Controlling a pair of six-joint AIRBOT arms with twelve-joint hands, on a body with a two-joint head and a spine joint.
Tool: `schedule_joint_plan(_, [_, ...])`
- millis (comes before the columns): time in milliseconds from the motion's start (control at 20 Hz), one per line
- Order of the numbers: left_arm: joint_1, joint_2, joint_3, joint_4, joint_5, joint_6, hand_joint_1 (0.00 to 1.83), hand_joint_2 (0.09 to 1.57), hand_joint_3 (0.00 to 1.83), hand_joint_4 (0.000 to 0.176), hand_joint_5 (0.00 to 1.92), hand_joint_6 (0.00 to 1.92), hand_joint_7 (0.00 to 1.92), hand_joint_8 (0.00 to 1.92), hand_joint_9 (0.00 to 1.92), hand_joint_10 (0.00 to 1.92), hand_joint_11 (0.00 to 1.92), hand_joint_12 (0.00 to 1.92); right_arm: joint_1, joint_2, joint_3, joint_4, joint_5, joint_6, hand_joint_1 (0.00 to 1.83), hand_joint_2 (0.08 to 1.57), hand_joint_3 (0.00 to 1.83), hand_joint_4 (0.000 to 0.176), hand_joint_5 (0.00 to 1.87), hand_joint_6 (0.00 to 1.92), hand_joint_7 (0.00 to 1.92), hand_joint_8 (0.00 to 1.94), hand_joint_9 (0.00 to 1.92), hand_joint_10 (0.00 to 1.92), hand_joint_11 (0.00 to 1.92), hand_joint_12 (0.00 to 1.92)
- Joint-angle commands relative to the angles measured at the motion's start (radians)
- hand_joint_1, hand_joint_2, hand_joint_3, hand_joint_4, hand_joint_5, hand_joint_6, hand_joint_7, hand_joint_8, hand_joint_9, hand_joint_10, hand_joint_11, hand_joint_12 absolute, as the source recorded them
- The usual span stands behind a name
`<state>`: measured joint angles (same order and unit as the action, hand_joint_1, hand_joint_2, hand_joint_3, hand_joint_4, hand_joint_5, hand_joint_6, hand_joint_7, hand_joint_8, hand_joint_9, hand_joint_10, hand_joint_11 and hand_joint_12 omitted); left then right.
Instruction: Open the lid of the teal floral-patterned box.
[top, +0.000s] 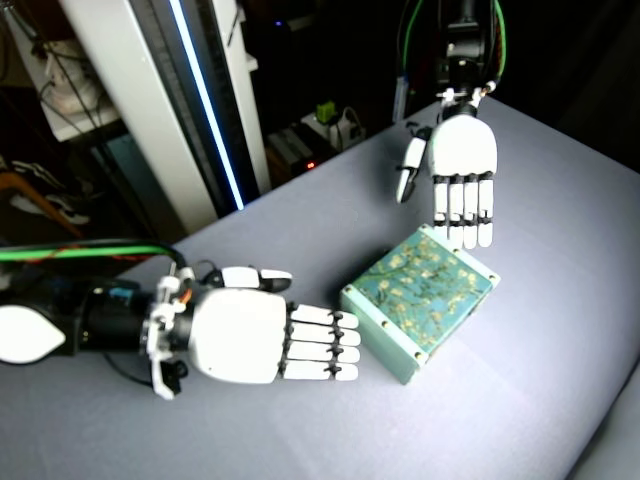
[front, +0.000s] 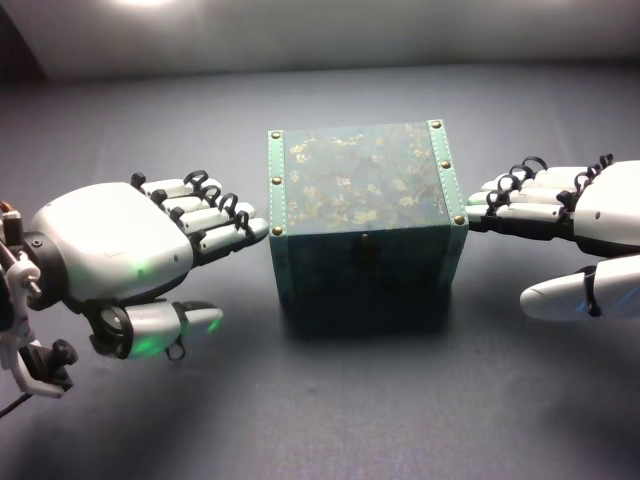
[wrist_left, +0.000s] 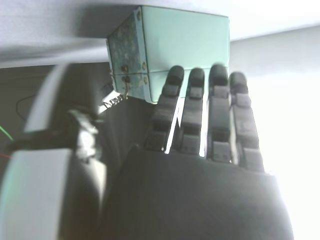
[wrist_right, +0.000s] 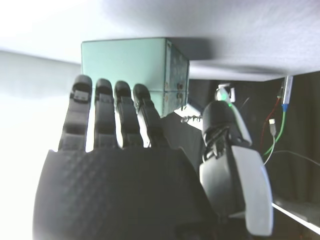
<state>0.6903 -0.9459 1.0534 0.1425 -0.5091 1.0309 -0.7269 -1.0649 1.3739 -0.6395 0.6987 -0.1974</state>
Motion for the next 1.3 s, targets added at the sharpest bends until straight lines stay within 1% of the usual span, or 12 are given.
schedule_joint_plan(0, [-0.016, -0.009, 0.002, 0.002, -0.135, -0.001, 0.38, 1.57, 0.1, 0.0, 0.0, 0.0, 0.0, 0.0, 0.07, 0.0, 0.08, 0.03, 0.017, -0.006, -0.001, 0.046, 0.127, 0.008, 0.0, 1.32, 0.0, 0.0, 0.0, 0.0, 0.0, 0.0, 0.0, 0.0, 0.0, 0.0])
schedule_joint_plan(150, [-0.02, -0.016, 0.005, -0.008, -0.157, -0.002, 0.71, 1.57, 0.05, 0.0, 0.01, 0.0, 0.02, 0.0, 0.11, 0.0, 0.05, 0.04, 0.017, -0.006, -0.001, 0.062, 0.146, 0.008, 0.0, 1.28, 0.0, 0.0, 0.0, 0.0, 0.0, 0.0, 0.0, 0.0, 0.0, 0.0])
schedule_joint_plan(200, [-0.02, -0.019, 0.005, -0.016, -0.168, -0.002, 0.67, 1.57, 0.09, 0.0, 0.0, 0.0, 0.03, 0.01, 0.07, 0.0, 0.03, 0.02, 0.017, -0.006, -0.001, 0.074, 0.156, 0.008, 0.0, 1.29, 0.0, 0.016, 0.0, 0.0, 0.0, 0.0, 0.0, 0.0, 0.06, 0.02])
schedule_joint_plan(300, [-0.024, -0.025, 0.006, -0.018, -0.177, -0.002, 0.73, 1.56, 0.08, 0.0, 0.0, 0.0, 0.03, 0.0, 0.08, 0.0, 0.04, 0.03, 0.017, -0.006, -0.001, 0.09, 0.169, 0.008, 0.0, 1.3, 0.0, 0.01, 0.0, 0.0, 0.0, 0.0, 0.01, 0.0, 0.1, 0.04])
schedule_joint_plan(400, [-0.027, -0.028, 0.006, -0.018, -0.191, -0.004, 0.93, 1.52, 0.05, 0.0, 0.01, 0.0, 0.04, 0.0, 0.1, 0.0, 0.09, 0.04, 0.017, -0.006, -0.001, 0.109, 0.185, 0.008, 0.0, 1.26, 0.0, 0.047, 0.0, 0.0, 0.0, 0.0, 0.07, 0.02, 0.22, 0.1])
schedule_joint_plan(450, [-0.027, -0.028, 0.006, -0.021, -0.199, -0.007, 0.88, 1.54, 0.05, 0.0, 0.03, 0.0, 0.05, 0.0, 0.1, 0.0, 0.08, 0.03, 0.017, -0.005, -0.001, 0.115, 0.191, 0.008, 0.0, 1.22, 0.0, 0.041, 0.0, 0.0, 0.0, 0.0, 0.05, 0.01, 0.16, 0.08])
schedule_joint_plan(500, [-0.025, -0.026, 0.006, -0.028, -0.215, -0.013, 0.85, 1.54, 0.04, 0.0, 0.03, 0.0, 0.05, 0.0, 0.1, 0.0, 0.1, 0.04, 0.017, -0.005, -0.001, 0.128, 0.203, 0.008, 0.0, 1.16, 0.0, 0.076, 0.0, 0.0, 0.0, 0.0, 0.11, 0.01, 0.25, 0.15])
schedule_joint_plan(600, [-0.02, -0.023, 0.005, -0.052, -0.257, -0.015, 0.85, 1.55, 0.04, 0.0, 0.04, 0.0, 0.11, 0.0, 0.2, 0.01, 0.26, 0.11, 0.017, -0.005, -0.001, 0.166, 0.237, 0.008, 0.0, 1.28, 0.0, 0.078, 0.0, 0.0, 0.0, 0.0, 0.12, 0.0, 0.23, 0.19])
schedule_joint_plan(700, [-0.016, -0.021, 0.005, -0.075, -0.288, -0.015, 0.79, 1.57, 0.07, 0.0, 0.02, 0.0, 0.07, 0.0, 0.14, 0.0, 0.18, 0.08, 0.017, -0.005, -0.001, 0.188, 0.257, 0.008, 0.0, 1.32, 0.01, 0.057, 0.0, 0.0, 0.0, 0.0, 0.02, 0.0, 0.08, 0.13])
schedule_joint_plan(800, [-0.01, -0.018, 0.005, -0.102, -0.328, -0.015, 0.85, 1.55, 0.07, 0.0, 0.0, 0.0, 0.06, 0.0, 0.22, 0.02, 0.09, 0.05, 0.017, -0.006, -0.001, 0.213, 0.279, 0.008, 0.0, 1.34, 0.01, 0.0, 0.0, 0.0, 0.0, 0.0, 0.0, 0.0, 0.0, 0.03])
schedule_joint_plan(1050, [-0.006, -0.018, 0.004, -0.148, -0.401, -0.015, 0.88, 1.53, 0.02, 0.018, 0.0, 0.0, 0.02, 0.0, 0.11, 0.01, 0.09, 0.03, 0.017, -0.029, 0.013, 0.288, 0.333, 0.008, 0.0, 1.27, 0.0, 0.0, 0.04, 0.01, 0.05, 0.01, 0.04, 0.01, 0.06, 0.02])
schedule_joint_plan(1250, [-0.006, -0.039, 0.018, -0.204, -0.458, -0.014, 0.77, 1.56, 0.02, 0.0, 0.0, 0.0, 0.0, 0.0, 0.01, 0.0, 0.08, 0.03, 0.017, -0.058, 0.036, 0.339, 0.367, 0.008, 0.0, 1.27, 0.0, 0.0, 0.06, 0.01, 0.08, 0.01, 0.07, 0.01, 0.09, 0.04])
